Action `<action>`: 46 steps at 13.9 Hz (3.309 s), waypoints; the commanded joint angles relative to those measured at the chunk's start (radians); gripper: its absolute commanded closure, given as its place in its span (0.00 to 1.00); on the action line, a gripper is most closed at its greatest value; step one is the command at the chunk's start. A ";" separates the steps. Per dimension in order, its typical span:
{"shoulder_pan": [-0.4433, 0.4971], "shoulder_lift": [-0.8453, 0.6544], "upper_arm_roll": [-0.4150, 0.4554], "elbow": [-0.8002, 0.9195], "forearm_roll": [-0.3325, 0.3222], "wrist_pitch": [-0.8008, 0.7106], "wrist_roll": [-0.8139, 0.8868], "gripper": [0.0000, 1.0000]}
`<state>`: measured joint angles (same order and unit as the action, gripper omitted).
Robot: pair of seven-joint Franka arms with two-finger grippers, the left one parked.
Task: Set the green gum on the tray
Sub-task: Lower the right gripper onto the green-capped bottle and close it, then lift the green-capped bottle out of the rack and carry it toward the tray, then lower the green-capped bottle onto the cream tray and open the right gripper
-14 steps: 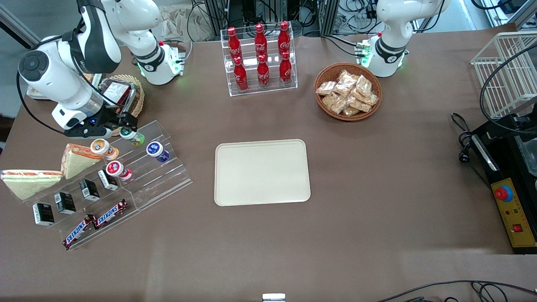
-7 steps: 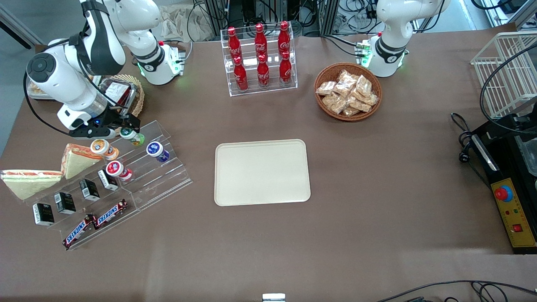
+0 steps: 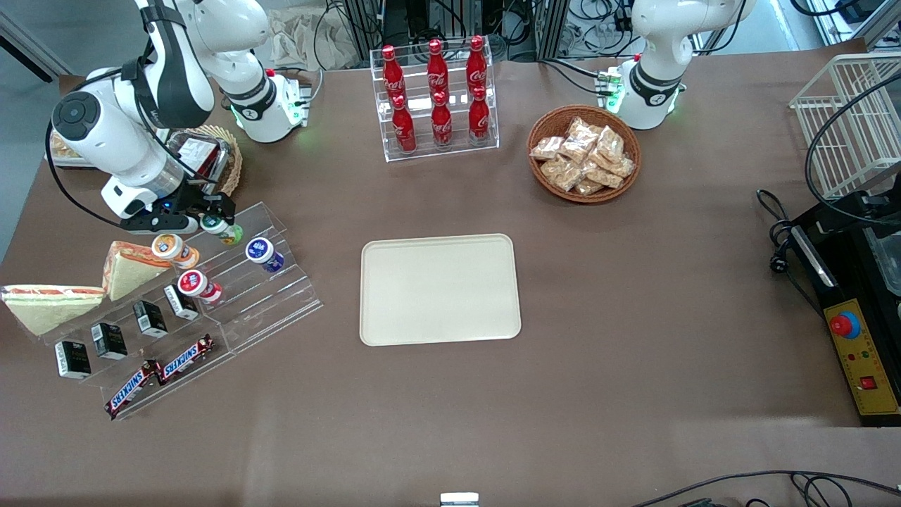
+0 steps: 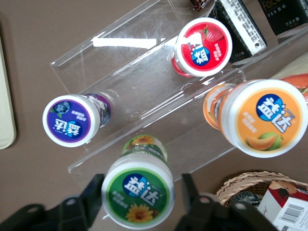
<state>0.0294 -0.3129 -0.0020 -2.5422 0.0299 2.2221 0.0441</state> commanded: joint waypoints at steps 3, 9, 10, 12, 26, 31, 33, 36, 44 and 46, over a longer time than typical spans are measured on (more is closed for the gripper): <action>0.000 -0.005 -0.004 0.000 0.018 0.007 0.008 0.77; 0.004 0.008 -0.001 0.319 0.019 -0.399 0.007 0.76; 0.004 0.015 0.000 0.386 0.021 -0.473 0.007 0.76; 0.009 0.034 0.007 0.515 0.021 -0.600 0.010 0.76; 0.039 0.239 0.367 0.680 0.145 -0.492 0.676 0.76; 0.148 0.340 0.369 0.545 0.108 -0.170 0.871 0.76; 0.187 0.405 0.369 0.528 0.023 -0.083 0.951 0.76; 0.234 0.504 0.369 0.501 -0.086 0.022 1.082 0.76; 0.238 0.623 0.367 0.384 -0.093 0.296 1.108 0.75; 0.238 0.626 0.367 0.347 -0.114 0.339 1.109 0.75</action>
<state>0.2655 0.3149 0.3650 -2.1585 -0.0379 2.5076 1.1199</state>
